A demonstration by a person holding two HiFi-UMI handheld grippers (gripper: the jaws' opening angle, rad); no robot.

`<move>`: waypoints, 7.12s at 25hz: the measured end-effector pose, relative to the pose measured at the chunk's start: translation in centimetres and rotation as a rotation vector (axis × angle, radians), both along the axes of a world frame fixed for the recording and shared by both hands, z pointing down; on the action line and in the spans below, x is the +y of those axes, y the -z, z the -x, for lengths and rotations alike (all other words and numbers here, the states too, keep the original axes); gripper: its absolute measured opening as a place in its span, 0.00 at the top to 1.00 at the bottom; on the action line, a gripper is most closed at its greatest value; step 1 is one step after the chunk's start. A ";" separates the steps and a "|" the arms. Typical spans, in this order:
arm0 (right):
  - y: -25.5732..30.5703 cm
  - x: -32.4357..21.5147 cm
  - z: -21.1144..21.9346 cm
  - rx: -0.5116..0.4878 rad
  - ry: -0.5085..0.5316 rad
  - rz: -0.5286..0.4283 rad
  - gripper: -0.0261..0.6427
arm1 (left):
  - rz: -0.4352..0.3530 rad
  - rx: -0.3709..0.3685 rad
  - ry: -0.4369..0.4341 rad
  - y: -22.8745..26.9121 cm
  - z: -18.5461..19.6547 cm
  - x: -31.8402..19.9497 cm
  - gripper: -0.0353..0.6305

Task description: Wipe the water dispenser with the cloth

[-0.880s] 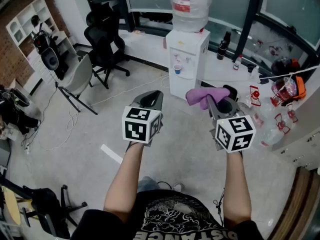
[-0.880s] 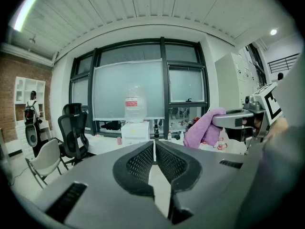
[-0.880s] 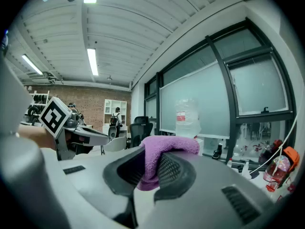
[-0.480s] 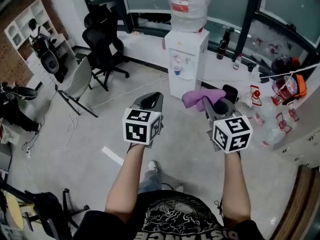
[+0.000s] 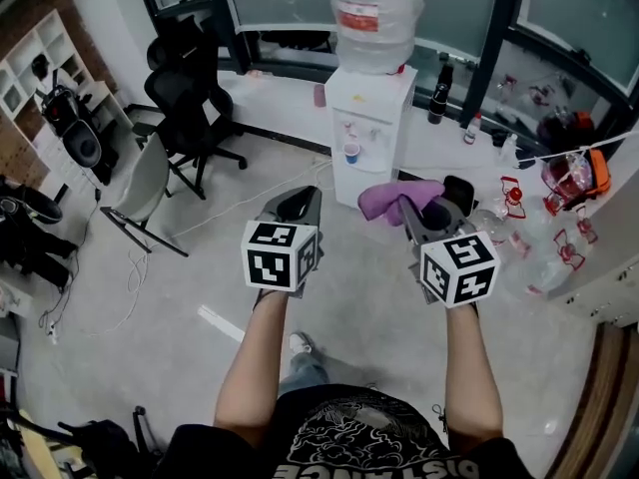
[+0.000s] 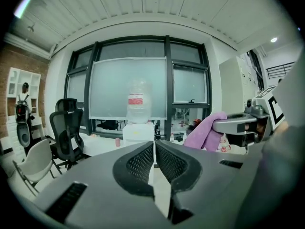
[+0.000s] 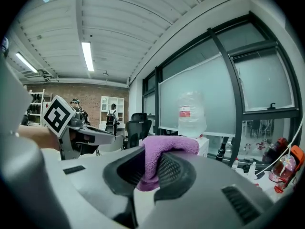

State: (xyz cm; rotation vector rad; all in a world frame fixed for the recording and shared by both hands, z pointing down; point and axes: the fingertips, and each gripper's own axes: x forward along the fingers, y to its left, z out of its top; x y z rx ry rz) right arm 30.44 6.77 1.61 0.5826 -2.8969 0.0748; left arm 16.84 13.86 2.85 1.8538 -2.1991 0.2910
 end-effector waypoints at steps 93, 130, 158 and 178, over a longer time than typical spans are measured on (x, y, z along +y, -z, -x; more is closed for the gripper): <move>-17.4 -36.7 36.5 -0.291 -0.592 0.388 0.89 | 0.099 -0.057 -0.637 -13.6 30.6 -38.5 0.89; -18.2 -41.2 19.4 -0.259 -0.512 0.376 0.89 | 0.116 -0.036 -0.499 -15.3 16.7 -42.7 0.89; -27.1 -40.9 19.3 -0.255 -0.590 0.181 0.89 | 0.002 -0.060 -0.595 -25.6 19.8 -41.5 0.89; -40.4 -39.5 21.1 -0.214 -0.599 0.073 0.89 | -0.105 -0.061 -0.600 -38.8 23.8 -40.7 0.89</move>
